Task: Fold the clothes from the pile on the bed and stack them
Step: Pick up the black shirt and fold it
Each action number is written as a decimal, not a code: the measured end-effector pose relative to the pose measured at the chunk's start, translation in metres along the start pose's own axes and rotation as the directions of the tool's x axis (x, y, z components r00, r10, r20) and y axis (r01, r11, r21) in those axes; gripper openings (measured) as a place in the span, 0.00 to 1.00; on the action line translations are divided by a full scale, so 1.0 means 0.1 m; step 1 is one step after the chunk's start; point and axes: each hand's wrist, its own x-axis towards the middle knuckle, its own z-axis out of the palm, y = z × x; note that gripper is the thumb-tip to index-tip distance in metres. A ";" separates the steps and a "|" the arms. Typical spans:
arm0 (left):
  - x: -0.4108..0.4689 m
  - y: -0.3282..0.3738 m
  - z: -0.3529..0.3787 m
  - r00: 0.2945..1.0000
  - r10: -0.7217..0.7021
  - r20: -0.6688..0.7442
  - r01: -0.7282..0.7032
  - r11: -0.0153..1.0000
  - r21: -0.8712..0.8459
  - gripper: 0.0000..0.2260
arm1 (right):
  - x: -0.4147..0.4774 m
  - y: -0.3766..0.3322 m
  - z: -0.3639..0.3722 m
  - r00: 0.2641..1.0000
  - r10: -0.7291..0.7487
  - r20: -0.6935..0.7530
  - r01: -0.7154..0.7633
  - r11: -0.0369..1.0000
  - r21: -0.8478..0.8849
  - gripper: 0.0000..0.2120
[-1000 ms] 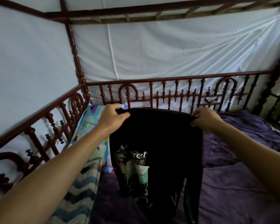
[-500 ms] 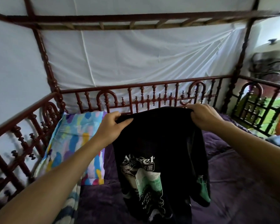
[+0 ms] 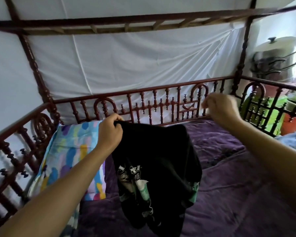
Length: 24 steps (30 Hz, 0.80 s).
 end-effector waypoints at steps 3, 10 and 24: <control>-0.07 -0.08 -0.04 0.999 0.000 0.043 0.000 1.000 -0.014 0.15 | 0.17 0.10 -0.06 0.976 0.172 0.136 -0.206 0.933 0.295 0.14; -0.16 0.19 0.12 0.979 0.155 0.136 -0.141 0.985 -0.103 0.07 | -0.93 -0.02 1.15 0.691 -0.034 0.722 -0.232 0.935 0.267 0.21; -0.10 -0.73 -0.93 0.873 -0.259 0.414 0.070 0.906 0.418 0.23 | -1.12 0.28 1.47 0.772 0.108 0.626 -0.411 0.836 0.362 0.18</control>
